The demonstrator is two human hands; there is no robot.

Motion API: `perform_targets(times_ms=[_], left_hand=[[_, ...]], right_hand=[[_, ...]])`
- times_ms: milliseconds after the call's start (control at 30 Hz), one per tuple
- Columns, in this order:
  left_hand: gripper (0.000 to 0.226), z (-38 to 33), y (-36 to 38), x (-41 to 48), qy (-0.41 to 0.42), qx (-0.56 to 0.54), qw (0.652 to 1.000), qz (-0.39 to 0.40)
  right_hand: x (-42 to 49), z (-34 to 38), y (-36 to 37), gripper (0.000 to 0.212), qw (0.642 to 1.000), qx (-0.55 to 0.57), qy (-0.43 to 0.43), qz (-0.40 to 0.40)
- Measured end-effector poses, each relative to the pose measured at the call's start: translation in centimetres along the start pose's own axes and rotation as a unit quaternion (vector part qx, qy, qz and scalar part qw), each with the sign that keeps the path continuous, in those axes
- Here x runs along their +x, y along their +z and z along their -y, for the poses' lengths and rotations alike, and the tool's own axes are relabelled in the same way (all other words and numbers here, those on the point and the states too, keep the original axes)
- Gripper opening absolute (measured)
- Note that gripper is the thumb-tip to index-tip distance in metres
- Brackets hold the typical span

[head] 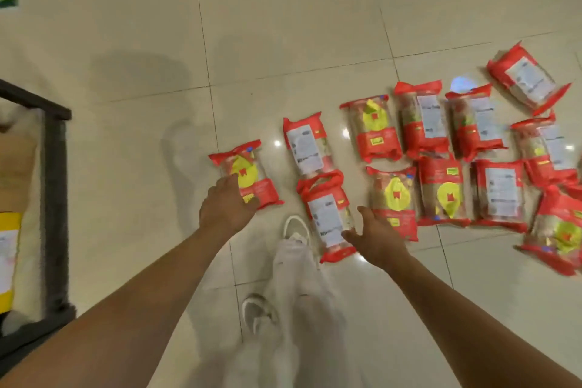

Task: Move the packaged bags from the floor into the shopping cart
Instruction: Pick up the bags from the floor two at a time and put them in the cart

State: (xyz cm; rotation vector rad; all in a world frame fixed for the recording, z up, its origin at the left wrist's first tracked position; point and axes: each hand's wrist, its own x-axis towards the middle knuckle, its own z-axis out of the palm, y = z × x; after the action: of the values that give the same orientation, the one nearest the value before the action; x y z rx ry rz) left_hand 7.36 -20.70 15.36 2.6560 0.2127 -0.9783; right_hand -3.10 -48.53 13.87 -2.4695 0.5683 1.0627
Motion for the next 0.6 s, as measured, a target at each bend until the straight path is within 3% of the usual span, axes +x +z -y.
perform_targets(times_ms=[200, 300, 433, 467, 533, 600], left_hand=[[0.102, 5.4, 13.6, 19.1, -0.137, -0.167, 0.975, 0.054], [0.115, 7.7, 18.4, 26.1, -0.176, -0.237, 0.955, 0.028], [0.116, 11.1, 22.5, 31.2, -0.241, -0.324, 0.914, -0.043], [0.113, 11.6, 22.9, 31.7, -0.255, -0.362, 0.895, -0.048], [0.079, 11.8, 23.4, 31.5, -0.27, -0.428, 0.862, -0.021], [0.043, 12.2, 23.9, 31.3, -0.276, -0.452, 0.848, 0.012]], right_hand=[[18.4, -5.5, 11.4, 0.087, 0.99, 0.082, 0.096, 0.066], [24.9, -7.8, 15.3, 0.1, 0.98, 0.145, 0.131, 0.045], [30.5, -10.7, 18.8, 0.11, 0.965, 0.207, 0.144, 0.067], [31.5, -11.1, 19.3, 0.112, 0.962, 0.22, 0.144, 0.072], [32.9, -11.6, 20.3, 0.102, 0.949, 0.267, 0.144, 0.085], [33.0, -11.6, 21.1, 0.066, 0.952, 0.264, 0.121, 0.096]])
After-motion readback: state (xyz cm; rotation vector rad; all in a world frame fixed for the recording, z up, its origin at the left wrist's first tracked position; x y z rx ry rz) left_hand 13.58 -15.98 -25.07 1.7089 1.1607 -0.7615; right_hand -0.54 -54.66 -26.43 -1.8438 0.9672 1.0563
